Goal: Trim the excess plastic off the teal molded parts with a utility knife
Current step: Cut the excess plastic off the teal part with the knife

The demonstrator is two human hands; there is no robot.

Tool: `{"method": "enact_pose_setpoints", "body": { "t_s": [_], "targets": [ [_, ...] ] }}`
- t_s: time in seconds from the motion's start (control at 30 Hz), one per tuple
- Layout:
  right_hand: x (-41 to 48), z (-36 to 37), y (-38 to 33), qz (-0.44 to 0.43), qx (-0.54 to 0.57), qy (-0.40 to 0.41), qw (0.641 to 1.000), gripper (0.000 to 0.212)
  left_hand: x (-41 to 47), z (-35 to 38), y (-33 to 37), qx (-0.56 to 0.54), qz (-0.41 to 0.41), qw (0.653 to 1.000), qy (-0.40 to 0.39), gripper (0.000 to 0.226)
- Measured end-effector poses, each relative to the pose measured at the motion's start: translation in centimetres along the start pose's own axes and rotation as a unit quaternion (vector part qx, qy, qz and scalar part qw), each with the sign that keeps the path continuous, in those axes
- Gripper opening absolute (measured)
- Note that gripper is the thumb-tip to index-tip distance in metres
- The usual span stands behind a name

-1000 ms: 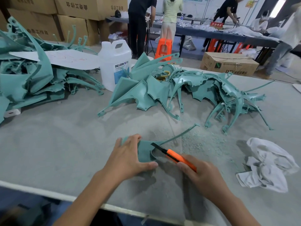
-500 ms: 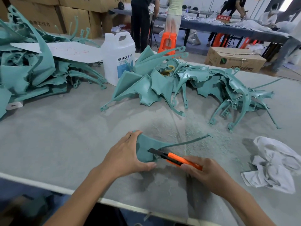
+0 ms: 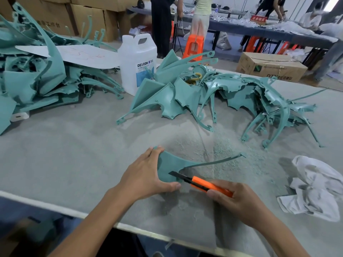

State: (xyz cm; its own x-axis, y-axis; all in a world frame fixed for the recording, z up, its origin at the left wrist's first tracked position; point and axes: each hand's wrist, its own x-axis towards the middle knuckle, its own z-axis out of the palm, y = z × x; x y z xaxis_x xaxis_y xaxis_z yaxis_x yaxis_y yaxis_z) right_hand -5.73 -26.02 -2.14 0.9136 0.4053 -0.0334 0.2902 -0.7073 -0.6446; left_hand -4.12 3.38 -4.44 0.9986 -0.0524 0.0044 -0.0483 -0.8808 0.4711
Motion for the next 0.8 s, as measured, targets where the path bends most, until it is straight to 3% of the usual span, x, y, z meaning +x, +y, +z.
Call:
{"method": "enact_pose_setpoints", "body": {
  "t_s": [0.2,0.5,0.67,0.8],
  "targets": [
    [-0.4,0.5,0.4,0.046,0.056,0.116,0.991,0.027,0.0,-0.7,-0.5,0.06,0.028,0.993,-0.098,0.141],
    [-3.8,1.3,-1.5,0.016,0.002,0.063,0.998,0.026,-0.8,0.3,-0.7,0.039,0.031,0.996,-0.074,0.142],
    [-3.7,1.3,-1.7,0.036,-0.018,0.098,0.994,0.029,-0.7,0.1,-0.6,0.036,0.022,0.996,-0.081,0.144],
    [-4.1,1.2,-1.7,0.024,-0.005,0.076,0.997,0.03,-0.8,0.0,-0.4,0.025,0.016,0.996,-0.083,0.141]
  ]
}}
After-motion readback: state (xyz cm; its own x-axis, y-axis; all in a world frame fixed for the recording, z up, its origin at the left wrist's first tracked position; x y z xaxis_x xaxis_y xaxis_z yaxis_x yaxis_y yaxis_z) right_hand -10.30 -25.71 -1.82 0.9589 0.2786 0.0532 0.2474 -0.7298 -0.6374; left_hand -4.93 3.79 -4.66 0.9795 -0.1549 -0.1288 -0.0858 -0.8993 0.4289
